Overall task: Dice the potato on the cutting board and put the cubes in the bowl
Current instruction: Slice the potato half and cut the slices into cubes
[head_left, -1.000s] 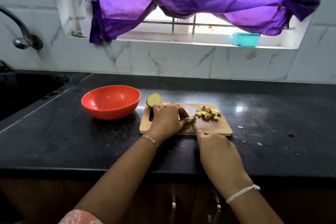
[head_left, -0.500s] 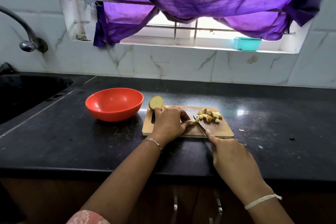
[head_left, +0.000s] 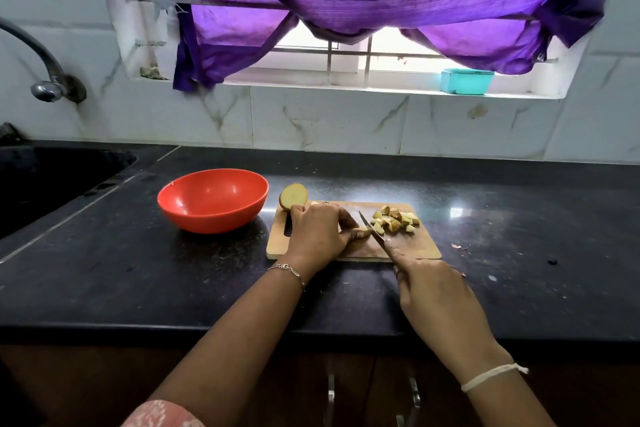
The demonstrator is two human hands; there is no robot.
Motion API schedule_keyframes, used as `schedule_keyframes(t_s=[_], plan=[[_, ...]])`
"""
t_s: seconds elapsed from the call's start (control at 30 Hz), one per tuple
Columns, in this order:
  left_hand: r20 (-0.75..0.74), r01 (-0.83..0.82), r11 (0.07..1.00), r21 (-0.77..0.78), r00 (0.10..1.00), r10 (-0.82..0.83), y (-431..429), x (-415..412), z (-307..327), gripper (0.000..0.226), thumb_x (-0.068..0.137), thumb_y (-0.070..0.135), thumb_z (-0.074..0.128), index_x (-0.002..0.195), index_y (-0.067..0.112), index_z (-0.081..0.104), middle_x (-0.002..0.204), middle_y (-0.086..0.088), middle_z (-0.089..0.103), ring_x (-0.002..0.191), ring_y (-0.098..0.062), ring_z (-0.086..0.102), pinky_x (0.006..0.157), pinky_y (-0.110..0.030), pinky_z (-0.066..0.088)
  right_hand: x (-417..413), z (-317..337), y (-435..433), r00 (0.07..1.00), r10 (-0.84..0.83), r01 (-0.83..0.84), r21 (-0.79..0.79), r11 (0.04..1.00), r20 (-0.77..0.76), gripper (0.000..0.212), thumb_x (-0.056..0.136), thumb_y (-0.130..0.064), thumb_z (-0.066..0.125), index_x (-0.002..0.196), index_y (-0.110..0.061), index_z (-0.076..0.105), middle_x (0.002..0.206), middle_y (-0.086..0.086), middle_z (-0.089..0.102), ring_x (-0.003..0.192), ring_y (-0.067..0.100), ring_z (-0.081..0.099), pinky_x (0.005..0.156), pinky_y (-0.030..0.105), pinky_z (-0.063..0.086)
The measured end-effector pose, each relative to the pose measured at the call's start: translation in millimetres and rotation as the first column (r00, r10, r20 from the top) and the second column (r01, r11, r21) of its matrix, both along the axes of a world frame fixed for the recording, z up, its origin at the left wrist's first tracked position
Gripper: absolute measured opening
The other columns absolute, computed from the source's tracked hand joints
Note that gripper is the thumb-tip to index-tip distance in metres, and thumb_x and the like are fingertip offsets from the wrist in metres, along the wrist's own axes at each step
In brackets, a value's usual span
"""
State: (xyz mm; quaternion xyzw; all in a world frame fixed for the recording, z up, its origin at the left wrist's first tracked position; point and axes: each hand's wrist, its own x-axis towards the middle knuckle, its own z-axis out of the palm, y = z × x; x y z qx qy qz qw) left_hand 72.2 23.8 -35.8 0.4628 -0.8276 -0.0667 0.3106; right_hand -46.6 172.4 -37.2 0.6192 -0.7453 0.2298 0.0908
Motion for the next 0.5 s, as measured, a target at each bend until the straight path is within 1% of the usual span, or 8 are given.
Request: schedule_keyframes(t_s=[0.13,0.27,0.37,0.5], plan=[[0.002,-0.002,1.0,0.007,1.0,0.002,0,0,-1,0.026,0.084,0.052,0.065,0.103,0.035,0.073,0.106,0.015,0.069,0.111,-0.008,0.053,0.086,-0.033,0.017,1,1,0,0.998,0.004,-0.002,0.038,0.999,-0.061,0.047,0.1,-0.027,0.038,0.146,-0.037,0.035,0.115,0.0,0.063,0.103,0.02,0.062,0.078,0.03,0.049],[0.003,0.008,1.0,0.015,1.0,-0.008,0,0,-1,0.025,0.084,0.051,0.066,0.101,0.035,0.073,0.105,0.015,0.068,0.107,-0.008,0.053,0.087,-0.034,0.019,8,0,-4,0.989,0.007,0.008,0.1,0.995,-0.15,0.061,0.099,-0.014,0.038,0.153,-0.032,0.017,0.116,0.002,0.061,0.104,0.022,0.061,0.08,0.033,0.05],[0.027,0.003,1.0,0.005,1.0,-0.003,0,0,0,0.02,0.084,0.049,0.066,0.097,0.035,0.072,0.102,0.015,0.066,0.103,-0.009,0.054,0.089,-0.035,0.023,10,3,-10,0.983,0.036,-0.015,0.117,0.993,-0.181,0.057,0.099,-0.012,0.037,0.151,-0.029,0.024,0.119,0.002,0.06,0.105,0.021,0.062,0.081,0.033,0.051],[0.038,0.024,1.0,0.011,0.999,-0.025,0,0,1,0.02,0.086,0.047,0.066,0.1,0.035,0.072,0.101,0.015,0.065,0.103,-0.009,0.053,0.092,-0.036,0.025,5,9,-21,0.987,0.037,-0.017,0.133,0.991,-0.154,0.059,0.097,-0.008,0.038,0.15,-0.031,0.028,0.119,0.004,0.059,0.108,0.023,0.06,0.085,0.035,0.049]])
